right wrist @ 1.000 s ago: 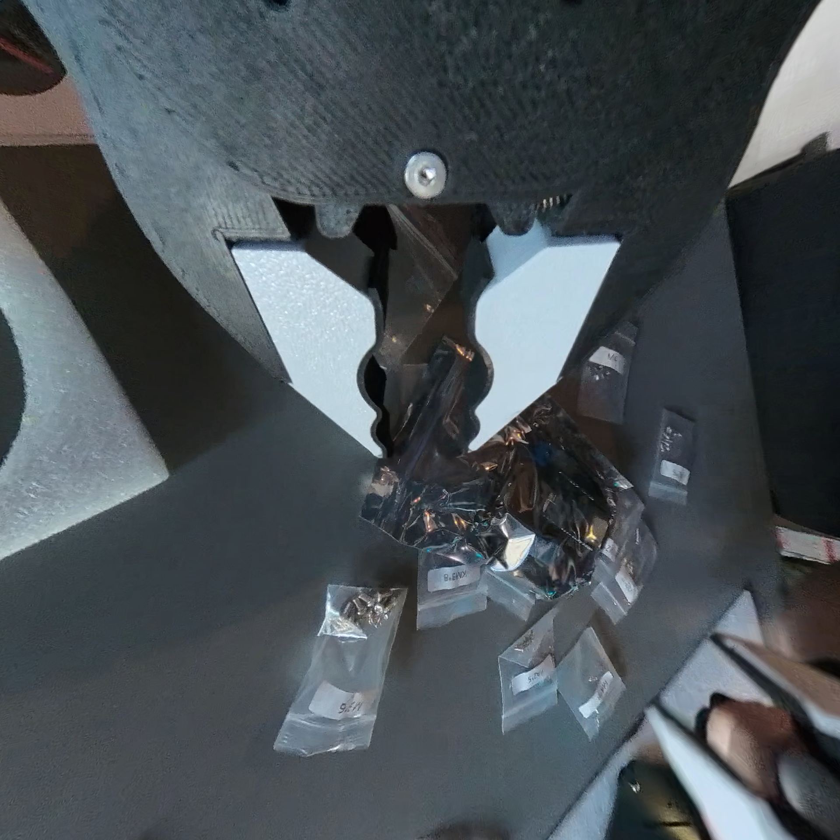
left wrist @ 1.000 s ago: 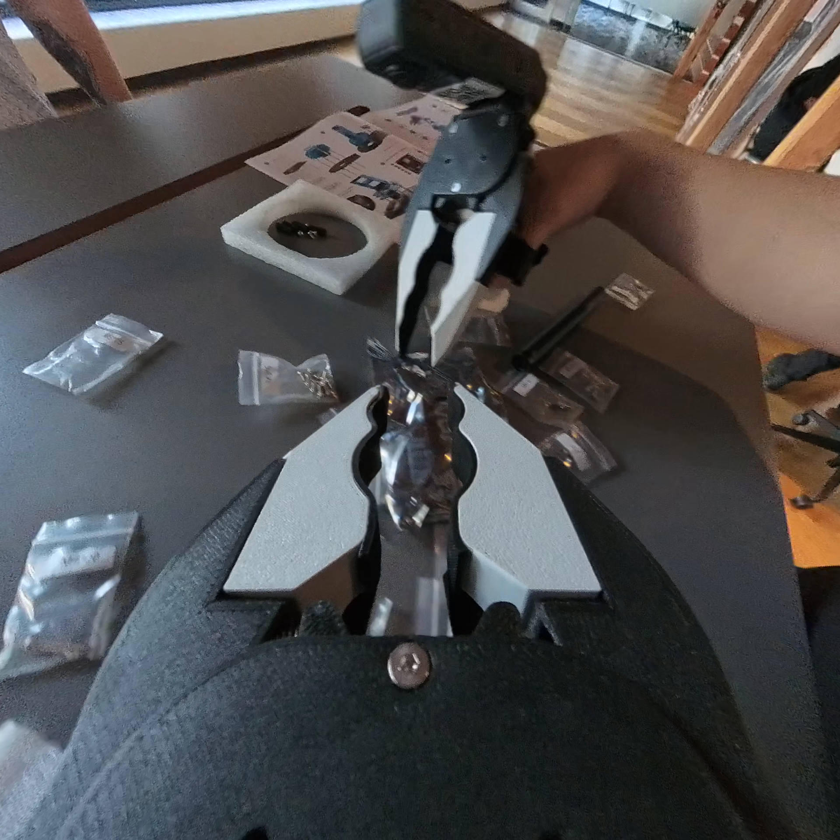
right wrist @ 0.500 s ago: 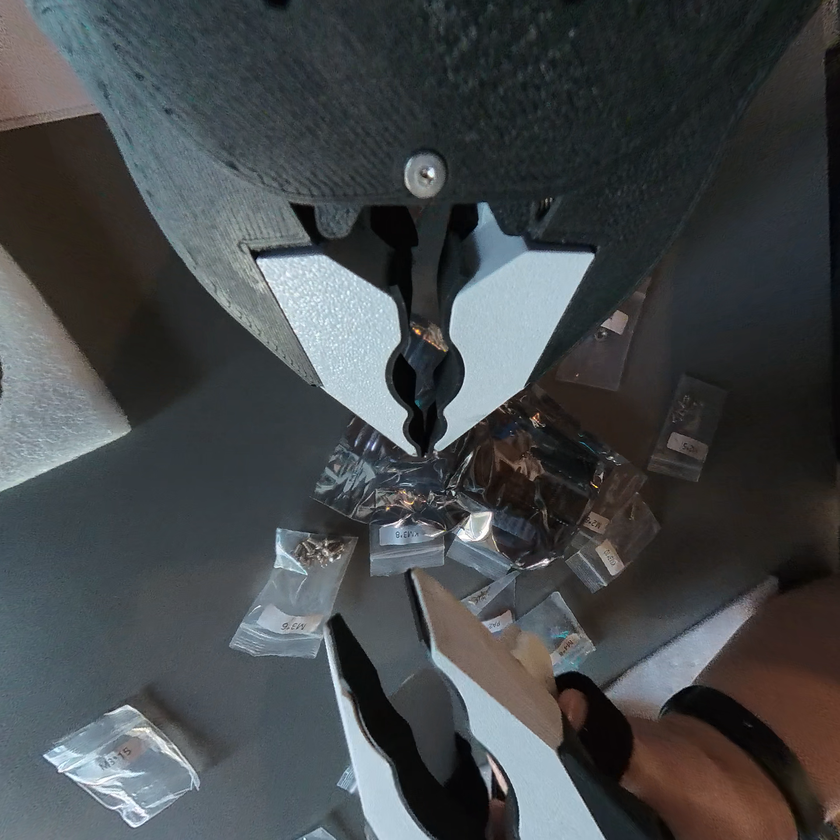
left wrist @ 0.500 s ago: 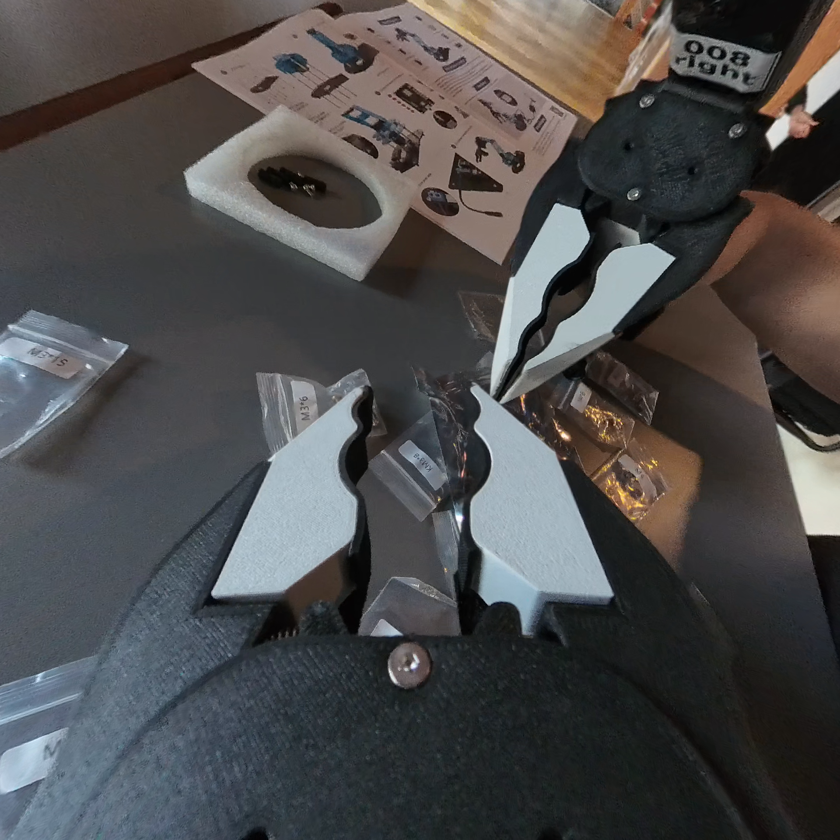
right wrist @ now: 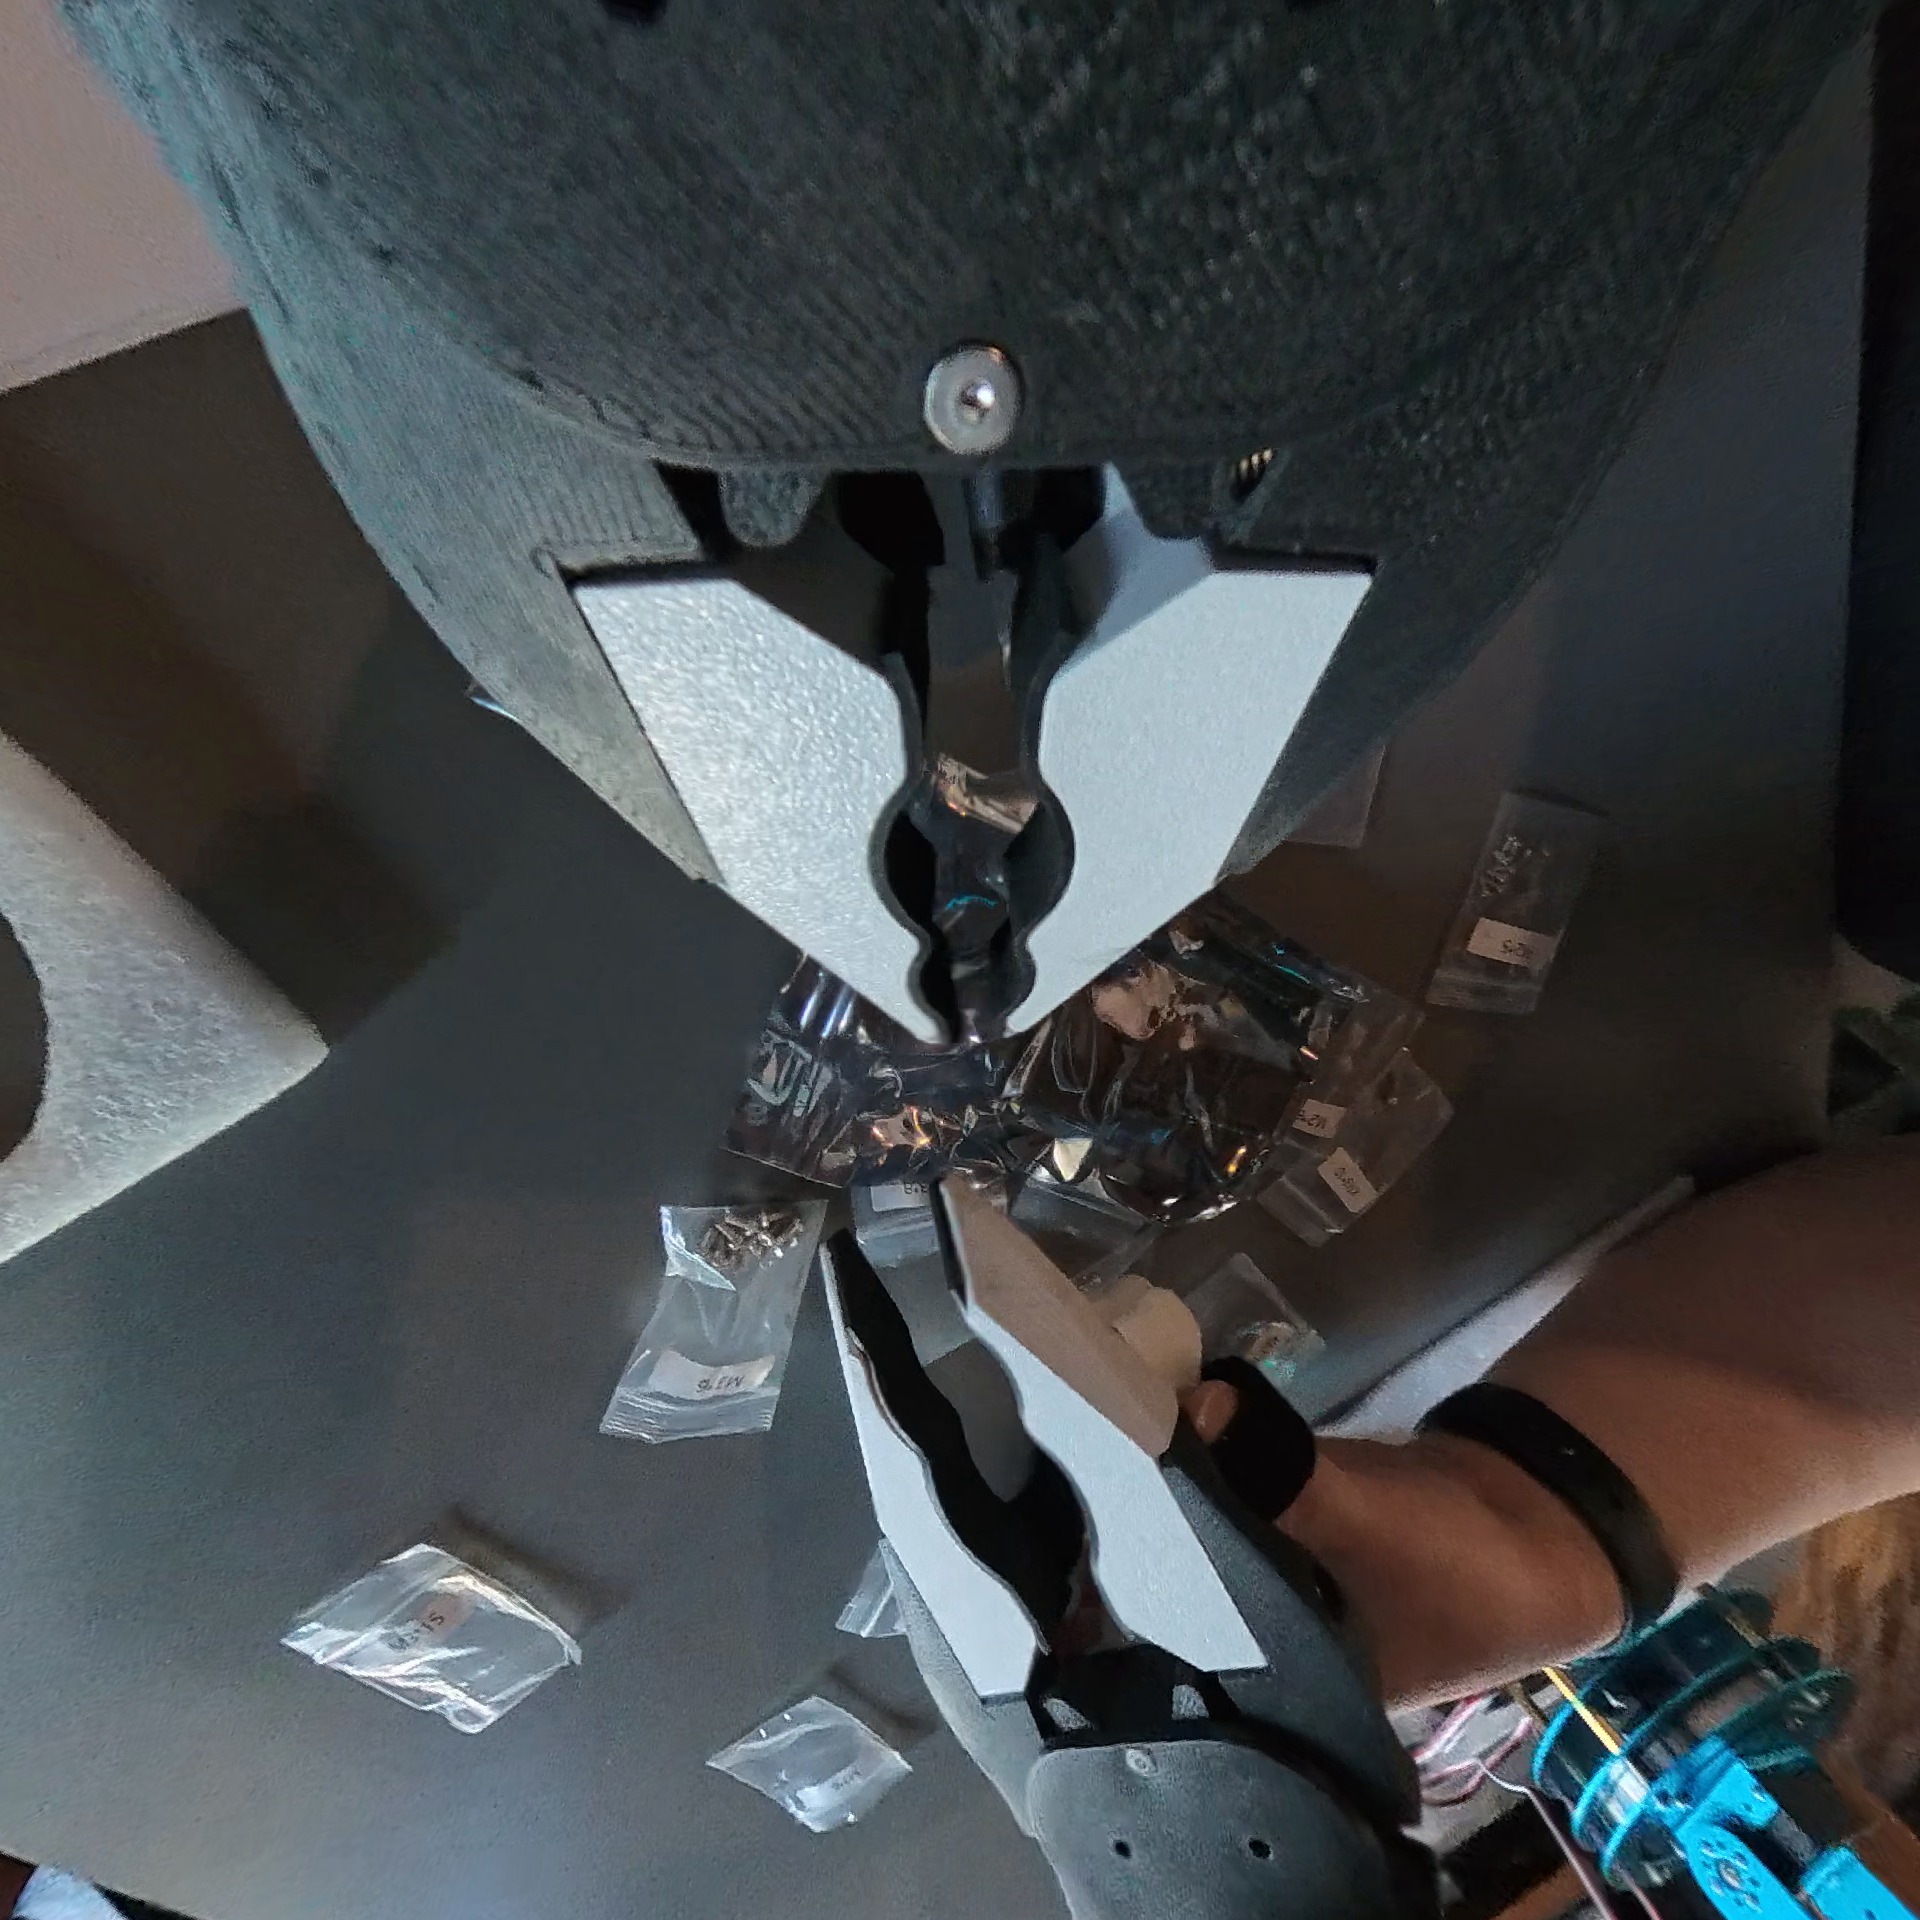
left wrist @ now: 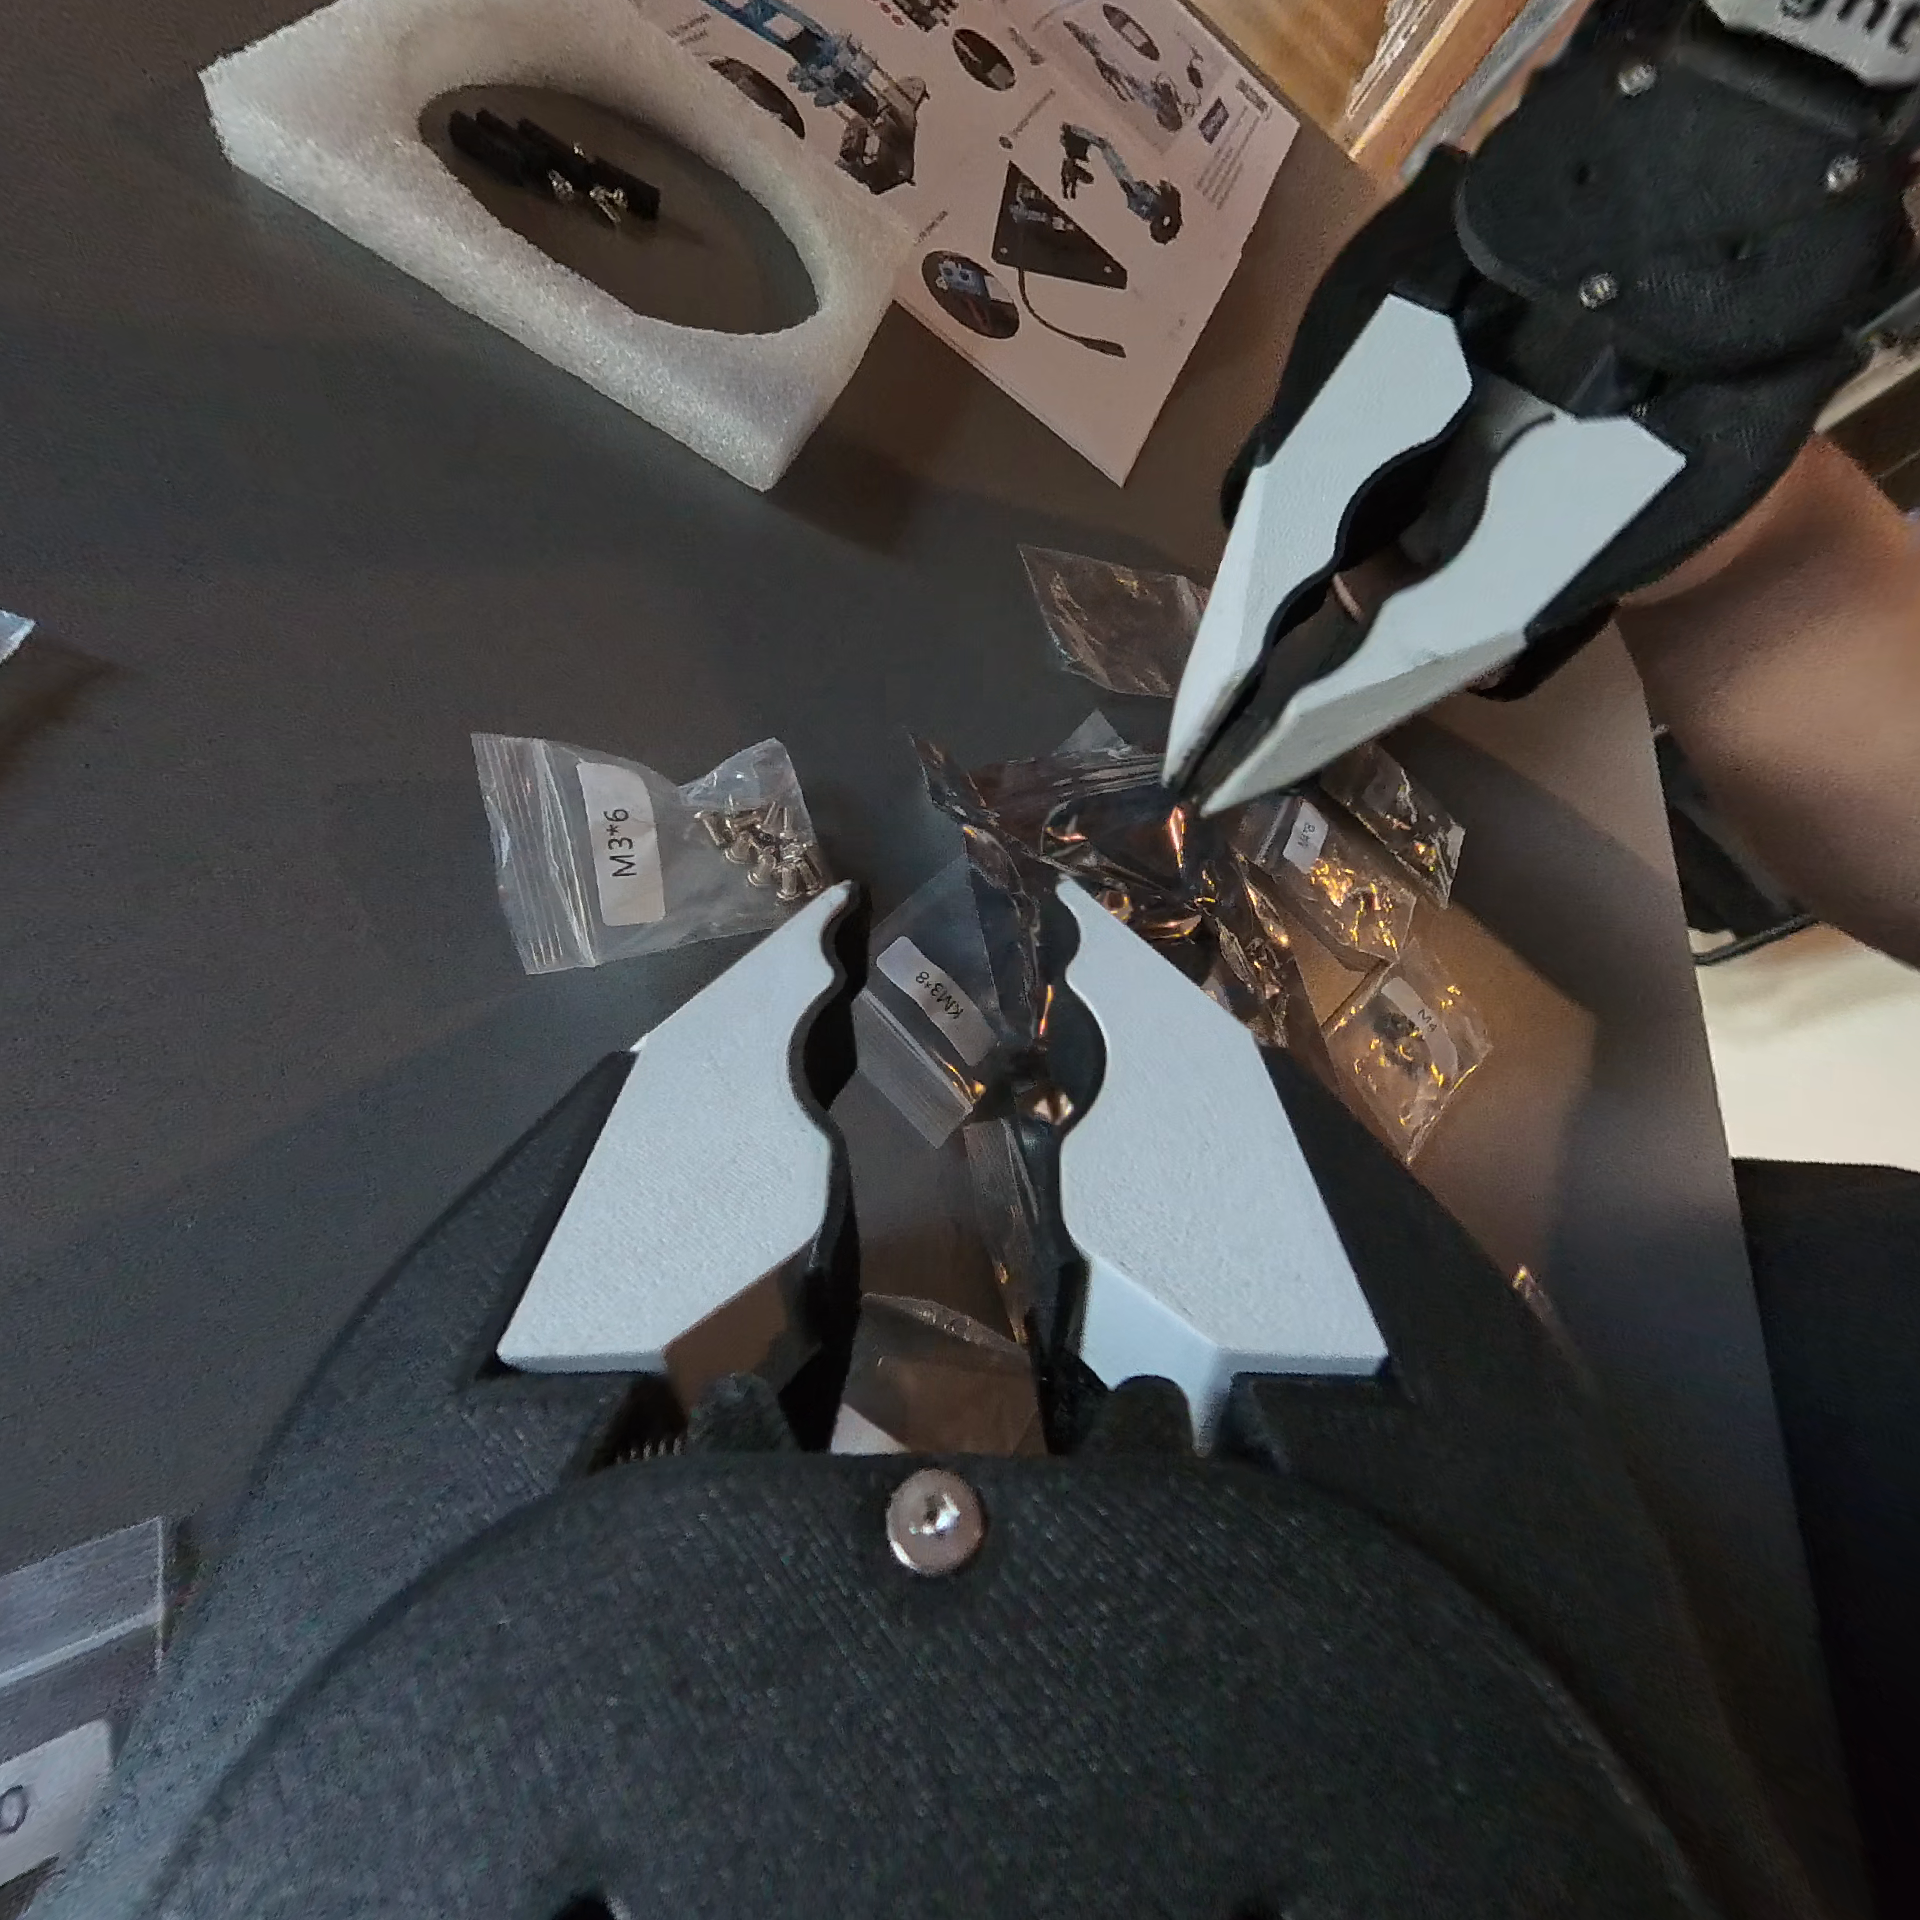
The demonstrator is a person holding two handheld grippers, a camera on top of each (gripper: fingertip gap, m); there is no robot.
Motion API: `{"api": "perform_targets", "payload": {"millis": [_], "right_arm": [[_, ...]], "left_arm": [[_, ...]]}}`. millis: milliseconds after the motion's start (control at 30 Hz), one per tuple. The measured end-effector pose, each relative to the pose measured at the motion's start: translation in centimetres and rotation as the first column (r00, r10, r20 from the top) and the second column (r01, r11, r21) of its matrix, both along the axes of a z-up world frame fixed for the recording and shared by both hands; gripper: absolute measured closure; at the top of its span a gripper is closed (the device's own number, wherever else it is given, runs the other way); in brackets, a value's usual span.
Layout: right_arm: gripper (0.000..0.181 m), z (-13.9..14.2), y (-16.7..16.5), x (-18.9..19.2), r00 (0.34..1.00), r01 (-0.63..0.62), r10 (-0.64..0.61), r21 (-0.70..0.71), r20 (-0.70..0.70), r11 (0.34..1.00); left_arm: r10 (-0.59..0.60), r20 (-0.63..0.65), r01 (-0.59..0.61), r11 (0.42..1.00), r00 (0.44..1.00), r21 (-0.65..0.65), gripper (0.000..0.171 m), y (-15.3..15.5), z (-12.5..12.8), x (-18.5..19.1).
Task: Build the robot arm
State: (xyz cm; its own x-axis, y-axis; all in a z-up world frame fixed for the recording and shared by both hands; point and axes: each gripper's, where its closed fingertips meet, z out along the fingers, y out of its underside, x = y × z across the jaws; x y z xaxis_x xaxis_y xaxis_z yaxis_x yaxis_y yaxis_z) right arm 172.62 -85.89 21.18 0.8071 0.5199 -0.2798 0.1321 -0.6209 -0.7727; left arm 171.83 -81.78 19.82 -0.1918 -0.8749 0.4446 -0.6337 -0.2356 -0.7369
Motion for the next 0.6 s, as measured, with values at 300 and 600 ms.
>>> {"api": "perform_targets", "payload": {"millis": [300, 600], "right_arm": [[0.159, -1.1, -0.7, -0.6, 0.999, 0.026, -0.026, 0.005, 0.048, 1.000], [0.159, -0.3, -0.6, -0.6, 0.998, 0.045, -0.047, 0.048, 0.043, 0.998]], "left_arm": [[-0.067, -0.019, 0.067, 0.998, 0.998, -0.020, 0.162, -1.3, -0.3, 0.0], [0.001, -0.008, -0.001, 0.999, 1.000, -0.036, 0.145, -0.1, 0.1, 0.1]]}}
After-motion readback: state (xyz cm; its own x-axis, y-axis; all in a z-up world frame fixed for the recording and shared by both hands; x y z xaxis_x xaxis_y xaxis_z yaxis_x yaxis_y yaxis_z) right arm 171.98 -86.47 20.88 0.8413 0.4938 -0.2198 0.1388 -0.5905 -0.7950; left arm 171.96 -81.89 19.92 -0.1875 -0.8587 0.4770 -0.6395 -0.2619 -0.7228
